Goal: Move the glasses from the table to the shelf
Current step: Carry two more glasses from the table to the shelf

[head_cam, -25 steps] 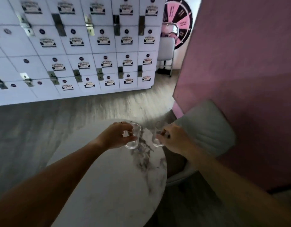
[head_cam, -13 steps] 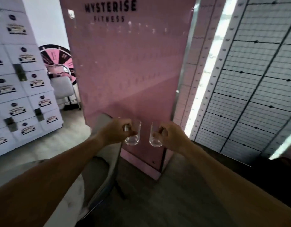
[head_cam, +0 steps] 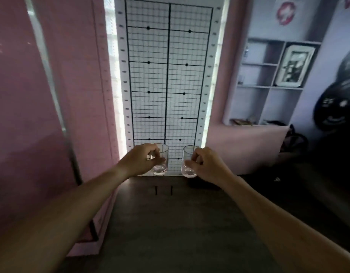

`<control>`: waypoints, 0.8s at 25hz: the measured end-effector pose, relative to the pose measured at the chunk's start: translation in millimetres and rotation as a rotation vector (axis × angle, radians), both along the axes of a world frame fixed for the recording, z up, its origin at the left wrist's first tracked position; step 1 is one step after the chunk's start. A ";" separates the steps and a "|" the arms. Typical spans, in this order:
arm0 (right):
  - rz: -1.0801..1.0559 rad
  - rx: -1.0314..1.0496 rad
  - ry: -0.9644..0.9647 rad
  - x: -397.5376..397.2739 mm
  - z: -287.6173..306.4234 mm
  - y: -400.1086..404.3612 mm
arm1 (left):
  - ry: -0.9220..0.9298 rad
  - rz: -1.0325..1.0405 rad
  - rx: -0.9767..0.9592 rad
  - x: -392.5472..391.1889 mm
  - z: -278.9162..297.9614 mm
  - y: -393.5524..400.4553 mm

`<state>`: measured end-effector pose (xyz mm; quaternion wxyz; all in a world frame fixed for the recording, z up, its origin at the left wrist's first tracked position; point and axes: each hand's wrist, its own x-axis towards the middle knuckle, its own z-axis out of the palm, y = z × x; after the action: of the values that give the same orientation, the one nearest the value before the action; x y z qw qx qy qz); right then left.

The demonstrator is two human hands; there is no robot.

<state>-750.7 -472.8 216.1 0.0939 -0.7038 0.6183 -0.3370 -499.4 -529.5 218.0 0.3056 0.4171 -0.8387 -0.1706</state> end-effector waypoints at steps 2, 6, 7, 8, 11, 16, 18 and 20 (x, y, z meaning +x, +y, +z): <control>-0.100 -0.008 -0.002 -44.9 1.2 -10.2 | 0.002 -0.087 0.002 -51.4 1.9 -27.8; -0.255 -0.026 -0.010 -118.0 7.6 -42.6 | 0.019 -0.241 0.005 -137.8 9.7 -88.9; -0.280 -0.025 -0.015 -132.2 10.4 -51.6 | 0.026 -0.269 0.010 -155.0 12.6 -104.1; -0.313 -0.027 -0.016 -148.6 14.1 -63.0 | 0.028 -0.299 0.009 -175.4 16.1 -121.6; -0.394 -0.022 -0.010 -191.0 28.4 -100.4 | 0.008 -0.369 -0.026 -230.8 30.0 -173.3; -0.482 -0.051 -0.032 -248.2 44.2 -151.1 | 0.032 -0.417 -0.037 -311.2 44.7 -247.2; -0.509 -0.044 -0.030 -275.1 45.0 -171.9 | 0.038 -0.431 -0.033 -344.5 44.8 -273.5; -0.534 -0.042 -0.042 -306.2 44.1 -194.2 | 0.028 -0.451 -0.043 -378.6 44.9 -297.2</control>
<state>-1056.8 -667.0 260.2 -0.0004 -0.5106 0.7727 -0.3772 -878.0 -826.7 262.9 0.2803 0.2102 -0.9098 -0.2224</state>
